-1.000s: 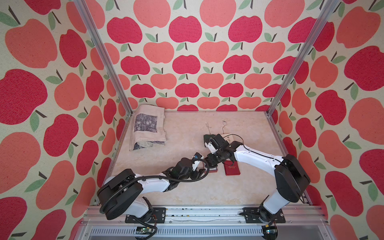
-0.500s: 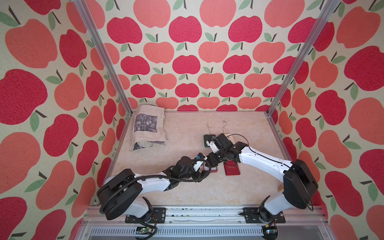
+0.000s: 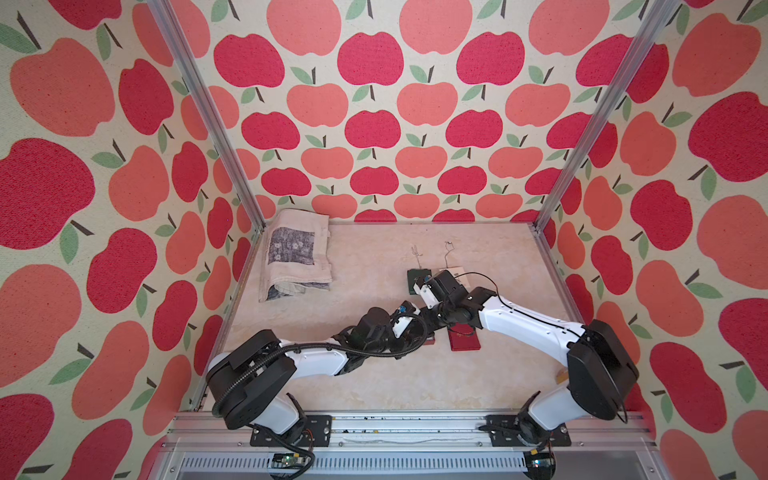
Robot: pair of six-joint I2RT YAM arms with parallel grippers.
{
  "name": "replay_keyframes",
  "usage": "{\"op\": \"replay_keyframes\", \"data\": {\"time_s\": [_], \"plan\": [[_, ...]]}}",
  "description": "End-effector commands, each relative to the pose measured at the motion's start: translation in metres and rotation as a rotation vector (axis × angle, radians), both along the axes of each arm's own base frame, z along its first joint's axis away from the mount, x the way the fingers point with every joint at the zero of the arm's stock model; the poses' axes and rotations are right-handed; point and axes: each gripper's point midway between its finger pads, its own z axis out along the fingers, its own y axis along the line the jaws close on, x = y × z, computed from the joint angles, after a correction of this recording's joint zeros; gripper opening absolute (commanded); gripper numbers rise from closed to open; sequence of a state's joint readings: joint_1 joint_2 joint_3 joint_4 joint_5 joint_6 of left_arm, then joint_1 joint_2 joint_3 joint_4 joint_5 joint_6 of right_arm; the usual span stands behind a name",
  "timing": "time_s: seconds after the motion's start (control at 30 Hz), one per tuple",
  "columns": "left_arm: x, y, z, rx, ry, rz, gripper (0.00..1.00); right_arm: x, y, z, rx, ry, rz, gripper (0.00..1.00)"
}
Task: Take the necklace out of the lift-off lid jewelry box
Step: Take out the inner lining from the jewelry box.
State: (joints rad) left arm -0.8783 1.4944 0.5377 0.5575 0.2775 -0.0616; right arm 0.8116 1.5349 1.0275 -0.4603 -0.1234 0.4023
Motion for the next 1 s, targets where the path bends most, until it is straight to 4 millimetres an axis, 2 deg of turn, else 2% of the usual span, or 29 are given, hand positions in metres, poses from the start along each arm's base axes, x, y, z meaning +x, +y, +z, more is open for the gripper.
{"op": "replay_keyframes", "data": {"time_s": [0.0, 0.1, 0.23, 0.33, 0.6, 0.97], "plan": [[0.006, -0.005, 0.007, -0.011, -0.011, 0.005, 0.36, -0.008, 0.010, 0.016, 0.078, 0.002, 0.021, 0.14], [0.006, -0.004, 0.007, -0.006, -0.016, 0.007, 0.27, -0.009, 0.011, 0.018, 0.088, 0.007, 0.020, 0.14], [0.008, 0.000, 0.009, -0.003, -0.027, 0.026, 0.10, -0.012, 0.011, 0.017, 0.091, 0.023, 0.018, 0.17], [0.010, 0.003, 0.011, 0.000, -0.041, 0.041, 0.01, -0.015, 0.009, 0.012, 0.085, 0.039, 0.011, 0.19], [0.010, 0.007, 0.005, 0.021, -0.041, 0.058, 0.00, -0.021, 0.000, 0.014, 0.077, 0.043, 0.003, 0.29], [0.008, 0.006, 0.004, 0.040, -0.062, 0.060, 0.00, -0.028, -0.004, 0.004, 0.053, 0.080, 0.021, 0.29]]}}
